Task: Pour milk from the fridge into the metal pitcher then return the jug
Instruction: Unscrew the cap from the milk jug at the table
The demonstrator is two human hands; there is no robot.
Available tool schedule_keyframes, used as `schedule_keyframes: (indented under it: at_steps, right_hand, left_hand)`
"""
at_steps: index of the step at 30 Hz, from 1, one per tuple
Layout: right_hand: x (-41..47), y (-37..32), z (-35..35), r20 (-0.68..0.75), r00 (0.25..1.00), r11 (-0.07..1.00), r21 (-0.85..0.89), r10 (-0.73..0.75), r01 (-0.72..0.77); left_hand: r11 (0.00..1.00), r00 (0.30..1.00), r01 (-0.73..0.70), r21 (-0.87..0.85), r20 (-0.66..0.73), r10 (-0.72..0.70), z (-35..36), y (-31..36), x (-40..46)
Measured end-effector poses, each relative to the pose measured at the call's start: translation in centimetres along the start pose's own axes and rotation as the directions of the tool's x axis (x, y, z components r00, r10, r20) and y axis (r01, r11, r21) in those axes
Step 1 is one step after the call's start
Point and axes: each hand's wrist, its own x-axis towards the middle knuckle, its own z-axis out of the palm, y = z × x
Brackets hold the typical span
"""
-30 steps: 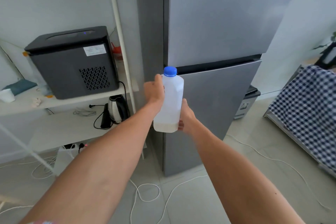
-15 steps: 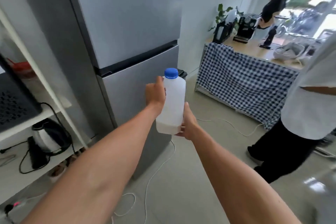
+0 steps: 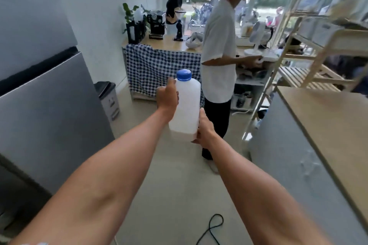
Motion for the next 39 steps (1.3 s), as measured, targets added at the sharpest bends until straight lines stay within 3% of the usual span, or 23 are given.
schedule_keyframes:
  at_steps: [6, 13, 17, 26, 35, 39]
  right_hand:
    - [-3.3, 1.4, -14.2, -0.179, 0.984, 0.992, 0.122, -0.012, 0.035]
    - [-10.3, 4.8, -30.2, -0.424, 0.905, 0.97, 0.232, 0.028, 0.078]
    - [-14.4, 6.9, -37.3, -0.528, 0.846, 0.949, 0.299, 0.077, 0.1]
    - [-23.1, 11.6, -48.0, -0.746, 0.648, 0.848, 0.434, 0.151, 0.302]
    - [-27.6, 15.1, -54.3, -0.855, 0.435, 0.812, 0.454, 0.282, 0.368]
    - [-28.7, 16.8, -56.6, -0.883, 0.315, 0.791, 0.457, 0.348, 0.406]
  left_hand:
    - [0.998, 0.971, 0.062, 0.001, 0.23, -0.06, 11.0, -2.0, -8.6]
    - [0.984, 0.838, 0.175, 0.021, 0.522, -0.16, 22.2, -5.2, -20.5]
    - [0.981, 0.723, 0.181, 0.064, 0.668, -0.177, 27.2, -6.4, -27.0]
    - [0.964, 0.417, 0.178, 0.198, 0.872, -0.256, 36.6, -9.4, -39.6]
    - [0.962, 0.087, 0.142, 0.233, 0.965, -0.247, 42.3, -12.3, -49.1]
    - [0.956, -0.013, 0.116, 0.268, 0.963, -0.269, 43.7, -14.5, -51.8]
